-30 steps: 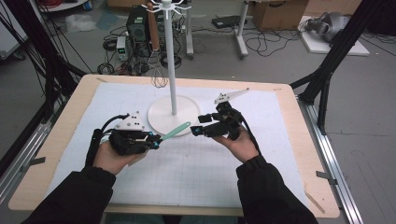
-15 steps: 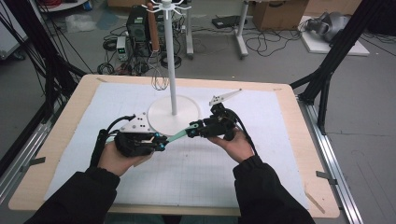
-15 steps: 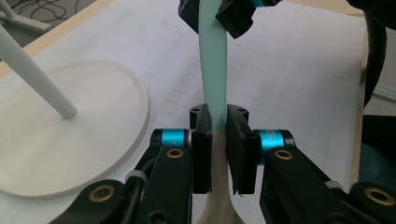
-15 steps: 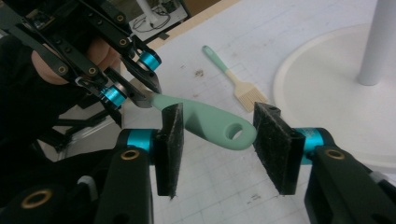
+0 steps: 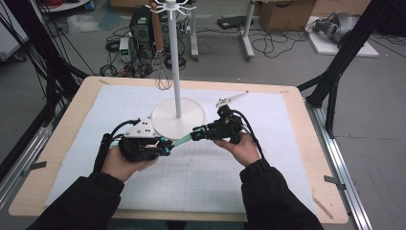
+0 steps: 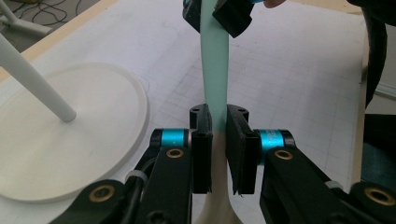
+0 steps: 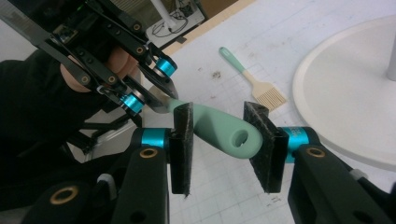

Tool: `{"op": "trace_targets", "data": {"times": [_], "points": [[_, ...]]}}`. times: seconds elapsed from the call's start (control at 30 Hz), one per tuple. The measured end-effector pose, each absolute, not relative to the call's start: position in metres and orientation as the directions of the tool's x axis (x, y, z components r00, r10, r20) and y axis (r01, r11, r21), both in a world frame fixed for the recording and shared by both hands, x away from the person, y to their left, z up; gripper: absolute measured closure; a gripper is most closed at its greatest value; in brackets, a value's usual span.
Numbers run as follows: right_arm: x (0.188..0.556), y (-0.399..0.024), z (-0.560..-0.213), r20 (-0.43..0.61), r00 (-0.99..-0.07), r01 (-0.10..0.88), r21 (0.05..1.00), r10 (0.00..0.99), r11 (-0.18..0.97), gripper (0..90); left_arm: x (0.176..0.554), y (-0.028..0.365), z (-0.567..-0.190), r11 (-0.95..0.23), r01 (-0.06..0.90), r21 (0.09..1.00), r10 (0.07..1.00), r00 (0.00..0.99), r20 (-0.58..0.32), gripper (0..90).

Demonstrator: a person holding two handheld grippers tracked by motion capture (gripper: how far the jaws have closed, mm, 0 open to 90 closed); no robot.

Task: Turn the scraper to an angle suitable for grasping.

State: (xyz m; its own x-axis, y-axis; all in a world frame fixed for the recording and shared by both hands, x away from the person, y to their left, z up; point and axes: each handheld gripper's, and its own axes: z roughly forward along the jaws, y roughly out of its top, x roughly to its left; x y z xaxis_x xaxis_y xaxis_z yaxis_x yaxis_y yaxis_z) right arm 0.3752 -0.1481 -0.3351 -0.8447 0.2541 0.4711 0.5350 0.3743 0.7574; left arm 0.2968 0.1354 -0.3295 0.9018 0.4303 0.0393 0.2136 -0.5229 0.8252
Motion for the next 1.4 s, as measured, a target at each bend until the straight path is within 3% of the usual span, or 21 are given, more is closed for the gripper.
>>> {"op": "trace_targets", "data": {"times": [0.63,0.9,1.27,1.4], "points": [[0.375,-0.148,-0.335,0.536,-0.829,0.553,0.744,0.159,0.375,81.2,0.298,0.135,-0.338,-0.540,0.214,0.814,0.421,0.906,0.041,83.6],[0.367,-0.143,-0.325,0.449,-0.879,0.473,0.774,0.162,0.420,82.4,0.301,0.130,-0.343,-0.550,0.223,0.805,0.383,0.924,0.006,82.3],[0.358,-0.136,-0.316,0.379,-0.914,0.403,0.799,0.148,0.446,82.6,0.306,0.123,-0.348,-0.560,0.267,0.784,0.358,0.932,-0.062,69.7],[0.355,-0.132,-0.304,0.350,-0.927,0.372,0.811,0.135,0.451,82.5,0.307,0.120,-0.349,-0.583,0.253,0.772,0.333,0.941,-0.057,72.1]]}}
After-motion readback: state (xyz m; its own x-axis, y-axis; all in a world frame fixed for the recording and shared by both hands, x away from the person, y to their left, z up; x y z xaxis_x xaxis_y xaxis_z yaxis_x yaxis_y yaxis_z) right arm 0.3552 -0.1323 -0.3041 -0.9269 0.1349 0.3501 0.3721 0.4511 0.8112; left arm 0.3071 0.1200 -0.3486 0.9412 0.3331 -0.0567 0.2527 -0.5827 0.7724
